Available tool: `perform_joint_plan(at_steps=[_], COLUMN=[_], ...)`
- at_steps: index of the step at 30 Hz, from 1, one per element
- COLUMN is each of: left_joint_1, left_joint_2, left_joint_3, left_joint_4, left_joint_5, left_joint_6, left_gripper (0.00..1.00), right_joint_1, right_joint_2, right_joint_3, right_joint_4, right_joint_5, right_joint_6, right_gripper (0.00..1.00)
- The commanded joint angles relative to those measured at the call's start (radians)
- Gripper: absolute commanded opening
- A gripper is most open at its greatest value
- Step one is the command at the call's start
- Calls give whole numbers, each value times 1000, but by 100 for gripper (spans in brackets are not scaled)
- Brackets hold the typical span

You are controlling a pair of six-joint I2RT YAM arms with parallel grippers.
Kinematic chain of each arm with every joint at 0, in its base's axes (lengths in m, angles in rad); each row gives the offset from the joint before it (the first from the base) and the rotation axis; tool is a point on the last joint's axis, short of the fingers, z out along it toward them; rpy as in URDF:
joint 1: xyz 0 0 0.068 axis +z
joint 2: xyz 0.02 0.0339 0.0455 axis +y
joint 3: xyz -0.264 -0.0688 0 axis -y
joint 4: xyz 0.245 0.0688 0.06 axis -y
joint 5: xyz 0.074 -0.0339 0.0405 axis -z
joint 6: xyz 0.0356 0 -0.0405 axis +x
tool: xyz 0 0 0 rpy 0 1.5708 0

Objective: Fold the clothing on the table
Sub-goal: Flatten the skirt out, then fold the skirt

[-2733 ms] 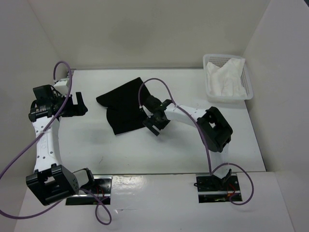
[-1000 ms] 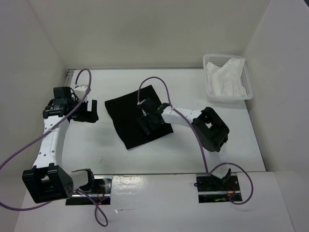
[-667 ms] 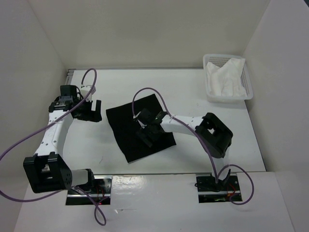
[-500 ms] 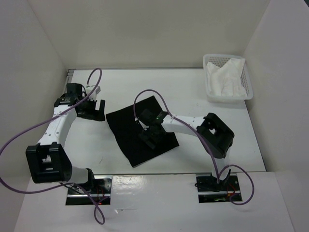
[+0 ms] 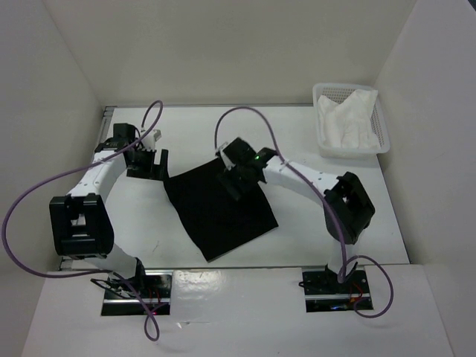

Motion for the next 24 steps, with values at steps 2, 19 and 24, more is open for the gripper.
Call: perform_joint_plan(at_steps=[2,19,24], left_joint_1=[-1,-1,-1], left_joint_2=[56,275,286], left_joint_3=[-11,1,-8], left_joint_4=[17,70,119], left_joint_5=[29,142,133], left_joint_6=[-49,-120,-148], left_gripper=[99,45,44], right_joint_1=[-178,-291,-291], right_joint_2=[-37,12,12], right_joint_3=[144,208,199], right_joint_4=[92,81,81], right_joint_5=[60,89,89], right_joint_6=[-9,-9,-9], right_gripper=[93,92,92])
